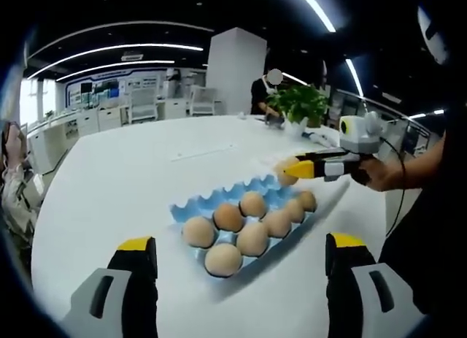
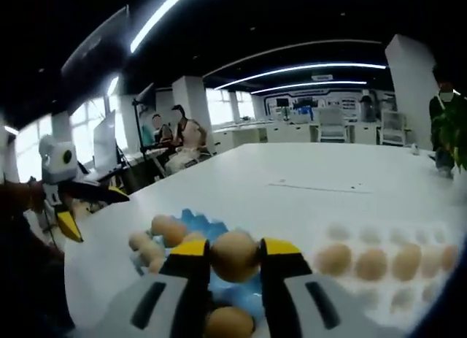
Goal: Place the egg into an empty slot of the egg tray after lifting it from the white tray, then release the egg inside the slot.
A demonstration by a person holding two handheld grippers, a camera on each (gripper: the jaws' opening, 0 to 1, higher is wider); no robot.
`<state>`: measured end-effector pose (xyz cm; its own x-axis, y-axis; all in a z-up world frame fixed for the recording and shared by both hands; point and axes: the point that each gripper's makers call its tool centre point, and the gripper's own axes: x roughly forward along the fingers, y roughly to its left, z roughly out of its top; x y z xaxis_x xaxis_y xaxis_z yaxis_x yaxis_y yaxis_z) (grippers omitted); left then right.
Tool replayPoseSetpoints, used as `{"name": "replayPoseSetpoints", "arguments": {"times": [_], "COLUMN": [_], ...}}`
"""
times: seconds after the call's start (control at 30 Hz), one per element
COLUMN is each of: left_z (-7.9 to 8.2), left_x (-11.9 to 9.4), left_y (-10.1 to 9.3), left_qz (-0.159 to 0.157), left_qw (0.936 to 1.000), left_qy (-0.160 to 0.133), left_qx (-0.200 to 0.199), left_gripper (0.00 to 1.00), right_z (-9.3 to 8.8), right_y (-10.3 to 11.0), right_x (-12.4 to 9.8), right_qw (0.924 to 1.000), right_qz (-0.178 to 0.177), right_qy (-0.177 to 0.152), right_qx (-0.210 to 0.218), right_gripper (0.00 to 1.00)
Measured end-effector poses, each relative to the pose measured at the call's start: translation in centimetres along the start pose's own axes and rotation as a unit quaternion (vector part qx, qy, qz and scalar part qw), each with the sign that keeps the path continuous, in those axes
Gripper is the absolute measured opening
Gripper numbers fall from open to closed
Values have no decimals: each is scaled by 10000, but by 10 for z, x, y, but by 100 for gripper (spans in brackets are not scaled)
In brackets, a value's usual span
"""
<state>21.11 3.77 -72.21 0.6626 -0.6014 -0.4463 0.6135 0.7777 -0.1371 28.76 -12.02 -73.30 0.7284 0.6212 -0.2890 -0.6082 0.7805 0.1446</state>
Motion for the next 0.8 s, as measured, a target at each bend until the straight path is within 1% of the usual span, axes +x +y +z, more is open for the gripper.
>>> {"name": "replayPoseSetpoints", "arguments": {"times": [0.3, 0.47, 0.5, 0.63, 0.8], "left_z": [0, 2, 2, 2, 2], "left_x": [-1, -2, -2, -1, -1], "left_y": [0, 1, 0, 1, 1], "left_qz": [-14, -17, -19, -10, -14], "left_qw": [10000, 10000, 10000, 10000, 10000], "left_qy": [-15, -32, -41, -44, -34], "left_qx": [30, 30, 27, 14, 21], "left_gripper": [96, 95, 94, 94, 93], "right_z": [-17, -24, -28, -32, -33], "right_y": [12, 13, 13, 13, 14], "right_x": [14, 19, 21, 25, 28], "right_qw": [9994, 9988, 9985, 9981, 9976], "right_qz": [233, 269, 284, 313, 347], "right_qy": [264, 387, 458, 530, 584], "right_qx": [-49, -97, -106, -98, -121], "right_gripper": [26, 26, 26, 27, 27]}}
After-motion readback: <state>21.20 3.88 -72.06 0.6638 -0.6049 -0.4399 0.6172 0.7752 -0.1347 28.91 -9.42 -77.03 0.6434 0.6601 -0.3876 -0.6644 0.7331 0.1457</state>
